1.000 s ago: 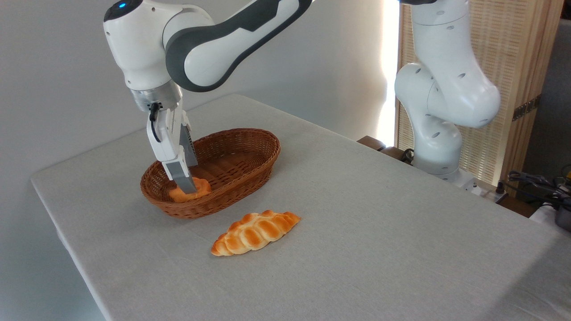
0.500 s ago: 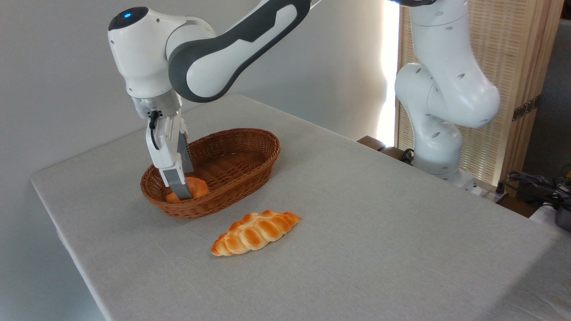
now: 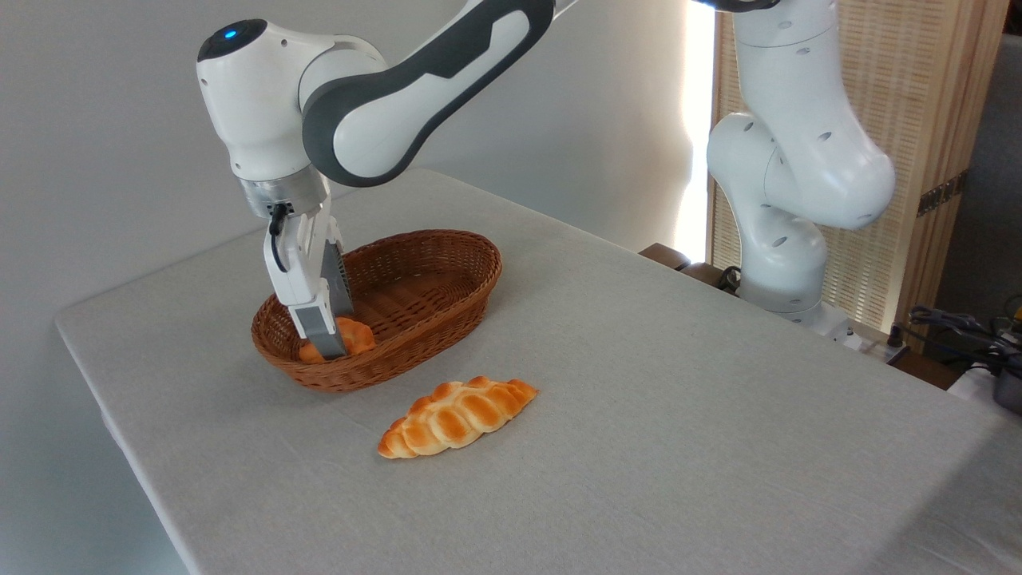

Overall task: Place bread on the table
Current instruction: 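Close the gripper on the round orange roll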

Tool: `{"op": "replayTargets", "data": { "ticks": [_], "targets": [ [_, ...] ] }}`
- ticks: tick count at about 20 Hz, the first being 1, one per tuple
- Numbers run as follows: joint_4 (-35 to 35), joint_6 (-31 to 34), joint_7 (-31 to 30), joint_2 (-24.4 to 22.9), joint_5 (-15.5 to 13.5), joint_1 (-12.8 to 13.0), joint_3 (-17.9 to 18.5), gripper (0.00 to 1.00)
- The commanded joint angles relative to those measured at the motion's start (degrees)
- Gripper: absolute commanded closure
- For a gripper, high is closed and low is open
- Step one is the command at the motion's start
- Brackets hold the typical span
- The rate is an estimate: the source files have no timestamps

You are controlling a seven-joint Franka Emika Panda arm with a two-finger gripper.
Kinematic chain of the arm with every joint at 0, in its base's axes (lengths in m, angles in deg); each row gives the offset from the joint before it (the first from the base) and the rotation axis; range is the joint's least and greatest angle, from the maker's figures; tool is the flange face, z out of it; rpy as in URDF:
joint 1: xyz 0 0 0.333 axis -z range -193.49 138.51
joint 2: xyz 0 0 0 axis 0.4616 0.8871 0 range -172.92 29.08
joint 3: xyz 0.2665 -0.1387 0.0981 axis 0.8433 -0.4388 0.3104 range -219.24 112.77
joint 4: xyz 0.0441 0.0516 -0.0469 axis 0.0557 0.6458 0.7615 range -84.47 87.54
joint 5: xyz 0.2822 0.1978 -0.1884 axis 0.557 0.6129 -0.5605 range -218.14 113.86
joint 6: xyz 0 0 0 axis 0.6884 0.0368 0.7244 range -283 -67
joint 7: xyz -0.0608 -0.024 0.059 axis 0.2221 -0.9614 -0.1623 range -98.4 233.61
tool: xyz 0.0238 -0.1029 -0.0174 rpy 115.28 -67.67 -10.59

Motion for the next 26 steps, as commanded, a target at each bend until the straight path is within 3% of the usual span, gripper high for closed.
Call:
{"op": "replayTargets", "data": {
  "ticks": [1, 7, 13, 16, 26],
  "targets": [
    [0.9, -1.5, 1.1, 0.6, 1.9, 0.4, 0.1, 0.0],
    [0.9, -1.6, 1.0, 1.2, 3.4, 1.0, 0.1, 0.01],
    [0.9, -1.6, 0.9, 1.2, 3.4, 1.0, 0.1, 0.55],
    [0.9, -1.5, 0.9, 1.2, 3.4, 1.0, 0.1, 0.65],
    [0.9, -0.7, 0.6, 0.9, 3.4, 1.0, 0.1, 0.8]
  ]
}}
